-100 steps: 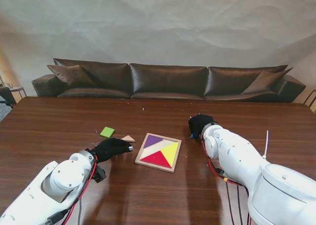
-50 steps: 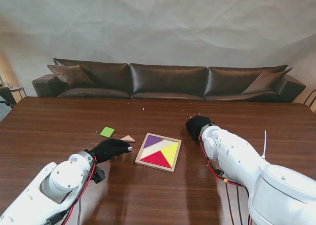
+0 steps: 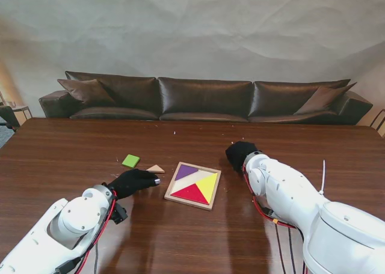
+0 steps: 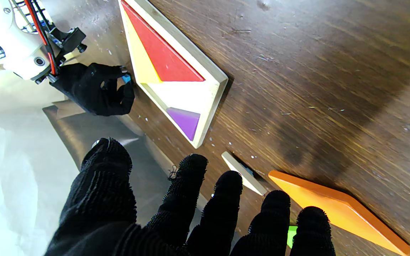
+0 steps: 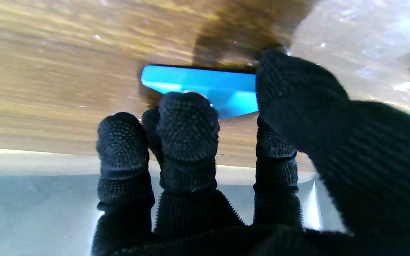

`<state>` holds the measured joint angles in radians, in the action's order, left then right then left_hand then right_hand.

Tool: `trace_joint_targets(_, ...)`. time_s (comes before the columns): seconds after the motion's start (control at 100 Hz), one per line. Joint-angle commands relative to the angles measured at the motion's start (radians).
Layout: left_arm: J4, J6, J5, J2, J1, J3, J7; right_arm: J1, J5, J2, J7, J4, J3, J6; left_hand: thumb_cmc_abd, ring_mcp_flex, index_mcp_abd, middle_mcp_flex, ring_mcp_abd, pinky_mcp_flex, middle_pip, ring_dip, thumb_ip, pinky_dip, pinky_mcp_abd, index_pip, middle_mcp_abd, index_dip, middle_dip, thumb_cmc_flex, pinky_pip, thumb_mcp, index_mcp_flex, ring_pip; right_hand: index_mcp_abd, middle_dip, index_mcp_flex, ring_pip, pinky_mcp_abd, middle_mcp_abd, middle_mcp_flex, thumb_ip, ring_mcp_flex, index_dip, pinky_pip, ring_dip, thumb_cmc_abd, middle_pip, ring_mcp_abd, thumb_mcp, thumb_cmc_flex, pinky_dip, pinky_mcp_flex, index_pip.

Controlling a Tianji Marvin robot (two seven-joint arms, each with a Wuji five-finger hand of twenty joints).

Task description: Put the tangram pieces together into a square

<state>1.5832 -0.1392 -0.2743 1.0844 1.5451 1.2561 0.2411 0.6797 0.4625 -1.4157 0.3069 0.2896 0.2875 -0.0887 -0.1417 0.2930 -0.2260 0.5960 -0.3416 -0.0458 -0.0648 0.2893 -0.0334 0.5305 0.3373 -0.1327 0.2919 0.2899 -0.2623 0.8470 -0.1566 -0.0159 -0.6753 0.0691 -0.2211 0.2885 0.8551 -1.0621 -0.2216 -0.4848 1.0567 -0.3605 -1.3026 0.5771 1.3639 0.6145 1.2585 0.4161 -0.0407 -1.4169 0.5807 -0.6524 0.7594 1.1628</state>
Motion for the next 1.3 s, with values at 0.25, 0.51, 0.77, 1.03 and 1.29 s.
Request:
trace_joint_targets(0.25, 0.007, -0.007, 0.000, 0.004, 0.009, 0.002, 0.017, 0.064, 0.006, 0.013, -0.048, -0.031, -0.011, -0.006, 0.052, 0.004, -0.003, 0.025, 0.000, 0.000, -0.005, 0.005, 0.017, 0.008, -0.018, -0.001, 0.005, 0.005, -0.006, 0.001, -0.003, 0.022, -0.017, 0.001, -0.017, 0.168, -0.180, 0.054, -0.016, 0.527, 0.082, -0.024, -0.005, -0.100, 0.024, -0.012, 0.080, 0.221, -0.002, 0.025, 0.019, -0.039, 0.086, -0.279)
trace_joint_targets(0.51, -0.001, -0.002, 0.002, 0.002, -0.003, -0.004, 0.025, 0.064, 0.014, 0.010, 0.003, -0.031, -0.004, -0.008, 0.053, 0.004, -0.003, 0.025, 0.000, 0.000, -0.005, 0.006, 0.017, 0.008, -0.019, 0.000, 0.006, 0.005, -0.006, 0.001, -0.003, 0.023, -0.016, 0.001, -0.009, 0.167, -0.244, 0.124, -0.012, 0.529, -0.011, -0.015, -0.004, -0.162, 0.012, -0.010, 0.085, 0.290, 0.007, 0.022, -0.030, -0.043, 0.051, -0.299)
trace_joint_targets(0.77, -0.006, -0.004, 0.003, 0.001, -0.010, -0.008, 0.035, 0.059, 0.018, 0.006, 0.042, -0.030, 0.010, -0.003, 0.052, 0.005, -0.005, 0.026, 0.000, 0.000, -0.005, 0.006, 0.017, 0.009, -0.019, -0.001, 0.006, 0.005, -0.006, 0.001, -0.003, 0.023, -0.017, 0.002, 0.003, 0.177, -0.255, 0.203, -0.008, 0.497, -0.138, 0.047, 0.018, -0.194, -0.005, 0.013, 0.064, 0.324, 0.015, 0.010, -0.095, -0.043, 0.000, -0.293)
trace_joint_targets(1.03, -0.015, -0.001, 0.008, 0.002, -0.020, -0.016, 0.034, 0.048, 0.018, 0.013, 0.038, -0.030, 0.021, 0.004, 0.053, 0.005, -0.003, 0.026, 0.000, 0.000, -0.005, 0.006, 0.016, 0.009, -0.017, 0.000, 0.006, 0.005, -0.006, -0.002, -0.003, 0.024, -0.016, 0.001, 0.026, 0.146, -0.294, 0.233, -0.012, 0.466, -0.214, 0.133, 0.048, -0.230, -0.028, 0.032, 0.036, 0.298, 0.018, 0.008, -0.130, -0.036, -0.029, -0.334)
trace_joint_targets(1.29, -0.024, -0.001, 0.013, 0.001, -0.032, -0.026, 0.041, 0.040, 0.020, 0.024, 0.029, -0.030, 0.025, 0.020, 0.054, 0.004, -0.003, 0.027, 0.001, 0.001, -0.006, 0.005, 0.017, 0.009, -0.019, -0.001, 0.005, 0.005, -0.006, -0.004, -0.003, 0.024, -0.016, 0.001, 0.066, 0.129, -0.321, 0.238, -0.008, 0.457, -0.218, 0.138, 0.050, -0.247, -0.033, 0.034, 0.001, 0.291, 0.017, 0.007, -0.130, -0.034, -0.032, -0.358)
